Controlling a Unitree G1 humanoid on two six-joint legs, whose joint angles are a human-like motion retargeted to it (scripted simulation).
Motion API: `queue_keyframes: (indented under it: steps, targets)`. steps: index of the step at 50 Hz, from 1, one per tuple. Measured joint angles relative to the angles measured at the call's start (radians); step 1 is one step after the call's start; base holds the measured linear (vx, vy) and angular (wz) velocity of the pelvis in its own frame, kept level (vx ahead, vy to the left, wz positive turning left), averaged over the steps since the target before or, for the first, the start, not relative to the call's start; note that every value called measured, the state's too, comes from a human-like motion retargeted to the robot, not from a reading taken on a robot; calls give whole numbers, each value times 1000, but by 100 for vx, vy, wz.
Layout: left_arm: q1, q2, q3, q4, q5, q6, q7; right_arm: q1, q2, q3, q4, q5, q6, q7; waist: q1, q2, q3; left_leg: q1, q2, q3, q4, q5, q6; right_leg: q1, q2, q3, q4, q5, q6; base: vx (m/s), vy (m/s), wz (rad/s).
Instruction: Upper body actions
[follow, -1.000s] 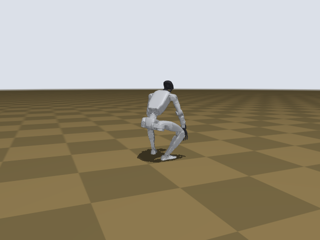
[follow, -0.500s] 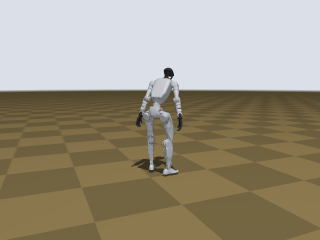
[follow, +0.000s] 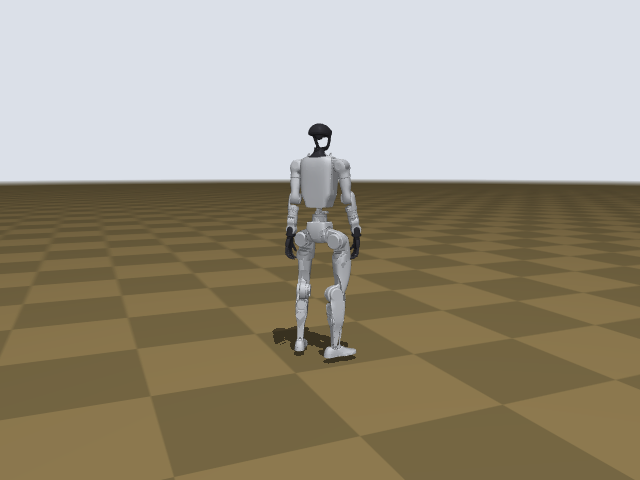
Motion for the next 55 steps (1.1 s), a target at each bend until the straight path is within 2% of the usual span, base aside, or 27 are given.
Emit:
queue_keyframes:
  steps: [5,10,21,28,32,43,55]
  targets:
    - [-78,14,5,-31,-6,42,-165,-44,20,-1,-64,39,-31,53,23,-7,-34,-10,-11,-15,0,-2,2,0,-9,-11,-1,-5,3,3,1,9]
    - [-128,2,4,-57,-40,45,-228,-64,23,15,-82,38,-51,64,29,1,-53,-21,-17,-37,-1,-1,5,2,-14,-30,-1,-10,7,1,3,18]
    - [-96,13,12,-31,1,36,-242,-4,18,65,48,-64,-8,31,24,24,-48,-19,-21,-52,-2,-4,7,12,-16,-48,-2,-13,11,0,0,2]
    - [-32,34,45,61,-4,73,-184,72,-2,68,161,-212,56,-105,7,34,-42,-19,-20,-48,-5,-7,8,7,-14,-47,-1,-14,12,0,0,0]
    - [3,42,67,88,-1,89,-169,106,-17,28,206,-197,63,-138,-4,36,-35,-20,-19,-46,-6,-8,9,4,-13,-45,-1,-12,12,0,0,0]
    - [4,49,75,62,-2,96,-186,106,-46,-77,216,4,79,-75,-15,29,2,-18,-19,-40,-7,-4,11,-2,-13,-41,1,-3,9,0,0,0]
    - [-109,61,5,-23,31,64,-259,29,-19,4,46,-32,17,22,-10,17,45,-16,-23,-37,-5,5,18,-6,-17,-36,8,6,0,0,0,0]
